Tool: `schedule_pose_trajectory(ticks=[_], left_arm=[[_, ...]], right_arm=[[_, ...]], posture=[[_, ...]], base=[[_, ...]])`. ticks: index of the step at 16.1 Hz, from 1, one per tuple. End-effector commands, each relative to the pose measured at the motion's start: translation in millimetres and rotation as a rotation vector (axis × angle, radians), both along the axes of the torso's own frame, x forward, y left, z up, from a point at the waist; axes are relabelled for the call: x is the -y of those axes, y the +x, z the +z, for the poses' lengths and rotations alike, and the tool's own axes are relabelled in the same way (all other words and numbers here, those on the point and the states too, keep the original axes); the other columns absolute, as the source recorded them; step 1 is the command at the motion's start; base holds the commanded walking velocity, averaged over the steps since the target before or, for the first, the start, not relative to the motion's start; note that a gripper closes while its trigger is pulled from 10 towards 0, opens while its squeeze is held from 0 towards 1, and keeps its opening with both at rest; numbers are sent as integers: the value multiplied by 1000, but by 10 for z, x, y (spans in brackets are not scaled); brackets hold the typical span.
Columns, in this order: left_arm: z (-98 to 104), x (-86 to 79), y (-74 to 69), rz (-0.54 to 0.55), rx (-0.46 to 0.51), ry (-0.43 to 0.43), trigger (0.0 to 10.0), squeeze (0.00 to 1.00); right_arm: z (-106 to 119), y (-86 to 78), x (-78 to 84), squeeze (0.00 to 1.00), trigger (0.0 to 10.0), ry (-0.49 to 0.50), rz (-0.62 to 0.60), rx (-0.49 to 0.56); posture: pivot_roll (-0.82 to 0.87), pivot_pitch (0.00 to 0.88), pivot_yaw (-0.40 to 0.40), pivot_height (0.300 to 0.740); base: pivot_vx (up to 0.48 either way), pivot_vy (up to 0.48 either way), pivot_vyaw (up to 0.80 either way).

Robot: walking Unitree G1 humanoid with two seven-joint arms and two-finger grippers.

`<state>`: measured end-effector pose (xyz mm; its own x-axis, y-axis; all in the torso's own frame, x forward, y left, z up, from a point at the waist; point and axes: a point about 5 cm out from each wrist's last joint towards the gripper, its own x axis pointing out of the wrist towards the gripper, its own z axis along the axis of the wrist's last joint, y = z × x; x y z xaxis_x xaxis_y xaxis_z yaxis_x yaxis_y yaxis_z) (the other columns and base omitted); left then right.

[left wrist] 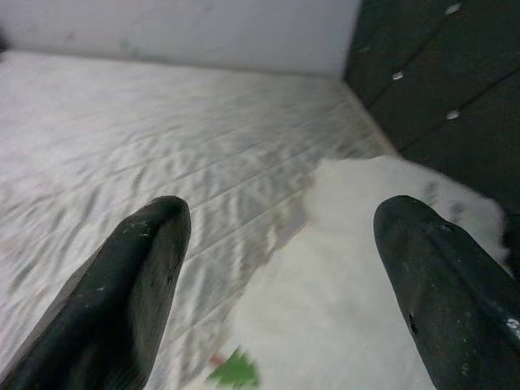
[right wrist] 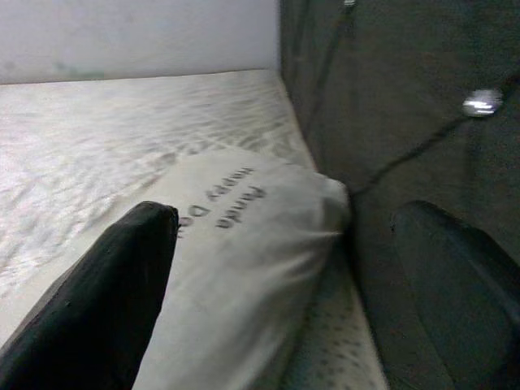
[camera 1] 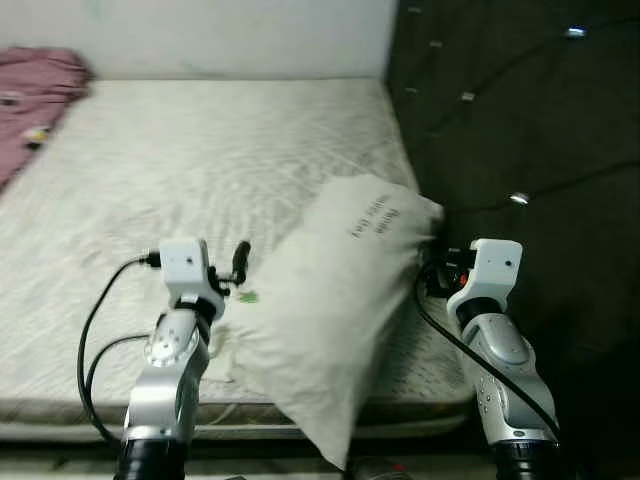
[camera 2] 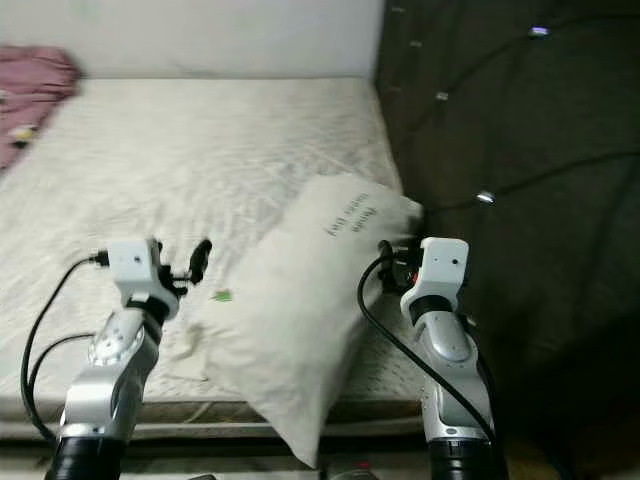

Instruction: Clean up the room

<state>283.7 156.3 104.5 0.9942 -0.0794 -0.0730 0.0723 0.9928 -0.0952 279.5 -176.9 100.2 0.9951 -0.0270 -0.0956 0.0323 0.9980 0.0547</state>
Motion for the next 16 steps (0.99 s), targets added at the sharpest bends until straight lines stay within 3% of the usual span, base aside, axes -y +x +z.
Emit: schedule_pose_trajectory(ticks=[1, 3, 6, 8, 15, 16], left_arm=[[121, 2, 42, -5, 55, 17, 10000, 0], [210, -59, 57, 36, 115, 14, 10000, 0], [57, -146, -25, 65, 51, 32, 10000, 0], [79, -128, -13, 53, 62, 41, 10000, 0], [119, -126, 0, 77, 93, 38, 10000, 0], [132, -155, -1, 110, 99, 72, 10000, 0]], right_arm=[[16, 33, -16, 0, 10000, 11, 7, 7], [71, 57, -73, 0, 10000, 30, 21, 33], [82, 16, -81, 0, 10000, 30, 33, 42], [90, 9, -75, 0, 10000, 37, 35, 44], [108, 2, -81, 0, 10000, 44, 53, 50], [109, 2, -86, 0, 10000, 43, 59, 50]], posture=[[-57, 0, 0, 740], [-63, 0, 8, 740], [-83, 0, 21, 740], [-82, 0, 22, 740], [-86, 0, 12, 673], [-87, 0, 10, 663]], base=[[0, 0, -800], [0, 0, -241], [0, 0, 0], [0, 0, 0], [0, 0, 0], [0, 0, 0]])
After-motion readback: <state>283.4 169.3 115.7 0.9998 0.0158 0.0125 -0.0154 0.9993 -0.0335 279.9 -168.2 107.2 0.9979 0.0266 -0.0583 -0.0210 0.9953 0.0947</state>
